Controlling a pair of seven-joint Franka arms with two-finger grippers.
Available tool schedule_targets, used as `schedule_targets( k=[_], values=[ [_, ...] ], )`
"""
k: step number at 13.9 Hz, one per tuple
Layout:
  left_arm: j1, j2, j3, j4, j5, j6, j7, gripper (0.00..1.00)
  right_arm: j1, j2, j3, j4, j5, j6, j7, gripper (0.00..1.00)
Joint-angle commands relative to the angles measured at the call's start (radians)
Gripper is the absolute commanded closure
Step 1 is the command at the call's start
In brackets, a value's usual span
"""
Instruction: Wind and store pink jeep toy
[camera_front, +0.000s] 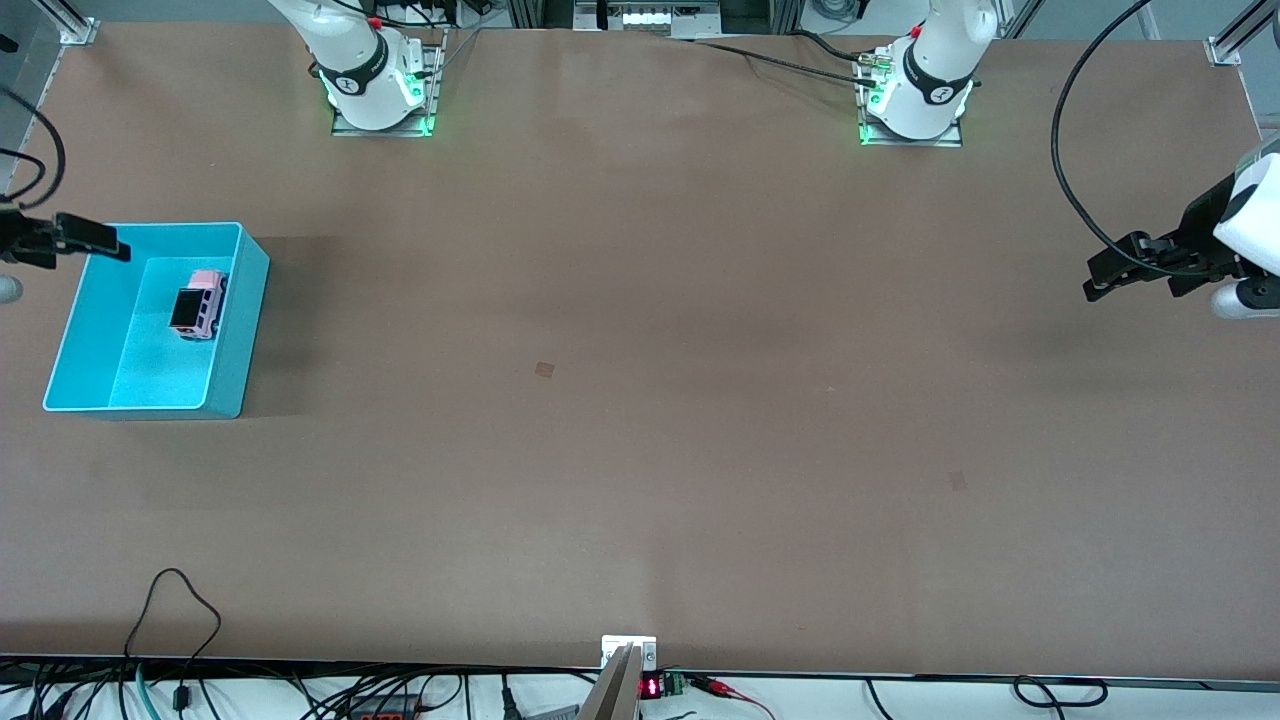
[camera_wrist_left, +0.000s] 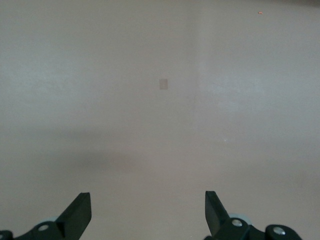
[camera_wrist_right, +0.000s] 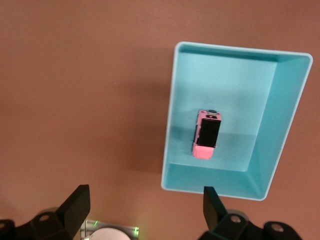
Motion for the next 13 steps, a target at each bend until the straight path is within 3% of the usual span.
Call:
schedule_targets(
  k=[1, 7, 13],
  values=[
    [0.004, -0.015, -0.002, -0.001, -0.007, -0.008, 0.020, 0.00, 0.088, -0.012, -0.007, 0.080, -0.002, -0.117, 0.067, 0.00],
    [0.003, -0.030, -0.008, -0.001, -0.003, -0.058, 0.020, 0.00, 0.199, -0.044, 0.006, 0.072, -0.002, -0.142, 0.213, 0.00],
    [0.003, -0.035, -0.008, -0.007, -0.002, -0.078, 0.020, 0.00, 0.194, -0.041, 0.003, 0.072, 0.007, -0.138, 0.213, 0.00]
  ],
)
